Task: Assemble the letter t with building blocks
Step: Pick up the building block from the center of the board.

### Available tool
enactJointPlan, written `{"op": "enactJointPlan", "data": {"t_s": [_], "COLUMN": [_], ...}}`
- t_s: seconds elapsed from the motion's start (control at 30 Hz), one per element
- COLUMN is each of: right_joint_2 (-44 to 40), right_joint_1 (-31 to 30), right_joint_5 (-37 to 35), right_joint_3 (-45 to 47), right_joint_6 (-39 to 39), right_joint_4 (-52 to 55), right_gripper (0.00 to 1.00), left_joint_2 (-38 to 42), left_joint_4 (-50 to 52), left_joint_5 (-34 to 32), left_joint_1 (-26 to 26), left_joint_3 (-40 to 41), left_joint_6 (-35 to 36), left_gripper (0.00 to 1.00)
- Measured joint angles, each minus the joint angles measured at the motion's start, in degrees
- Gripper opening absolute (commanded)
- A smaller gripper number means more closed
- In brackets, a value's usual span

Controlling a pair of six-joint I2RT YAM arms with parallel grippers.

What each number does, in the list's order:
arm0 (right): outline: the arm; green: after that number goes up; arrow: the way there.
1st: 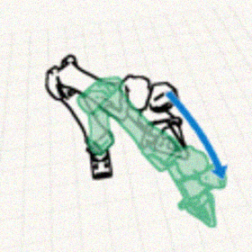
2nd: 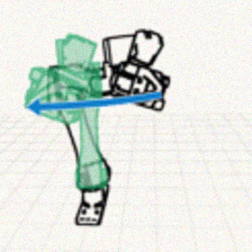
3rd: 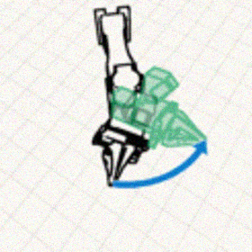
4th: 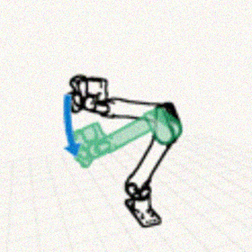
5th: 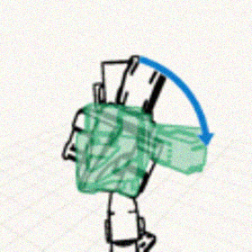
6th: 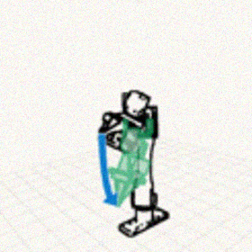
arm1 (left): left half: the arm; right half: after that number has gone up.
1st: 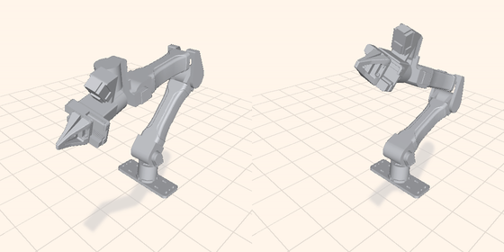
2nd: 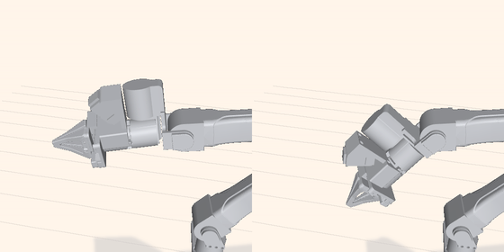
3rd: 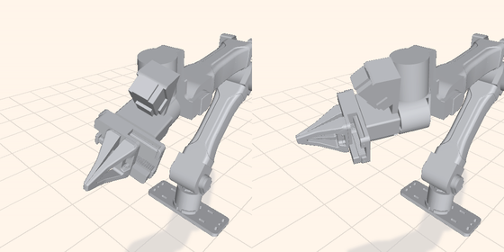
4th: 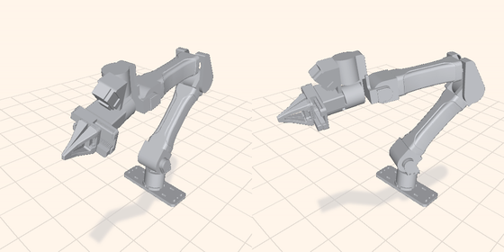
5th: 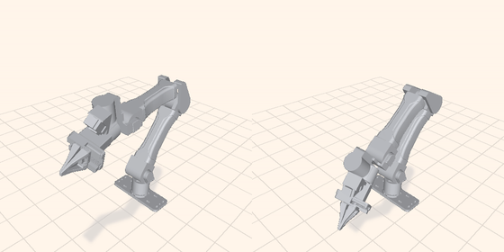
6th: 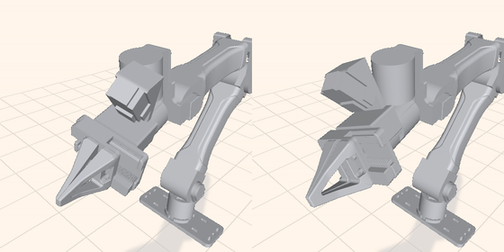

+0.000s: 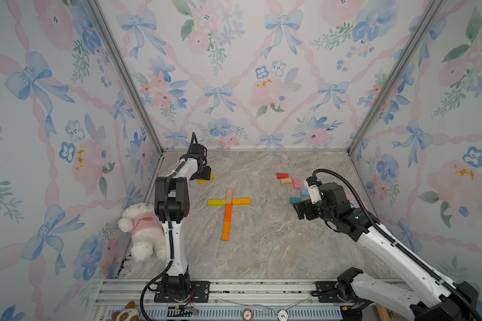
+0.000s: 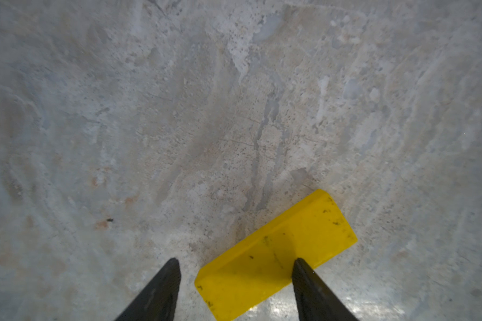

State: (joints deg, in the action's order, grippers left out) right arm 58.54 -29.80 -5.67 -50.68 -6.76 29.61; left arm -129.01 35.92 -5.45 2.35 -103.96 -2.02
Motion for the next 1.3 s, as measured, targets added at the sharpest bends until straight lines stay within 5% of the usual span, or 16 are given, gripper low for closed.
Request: {"op": "enactJointPlan", "data": {"t_s": [1.3], "right_joint_2": [1.14], "right_joint_1": [0.02], "right_joint_5": [-0.22], "right_joint_3": [-0.11], "right_joint_6": [0.0], "right_joint_4": [-0.02], "right_gripper": [0.96], "left_joint_2": [-1.05], "left_joint_4": [0.24], "left_joint_5": [12.83], "left_joint_1": [-0.57], "left_joint_3": [0.42], "left_joint_6": [3.58], "left_gripper": [0.65]}}
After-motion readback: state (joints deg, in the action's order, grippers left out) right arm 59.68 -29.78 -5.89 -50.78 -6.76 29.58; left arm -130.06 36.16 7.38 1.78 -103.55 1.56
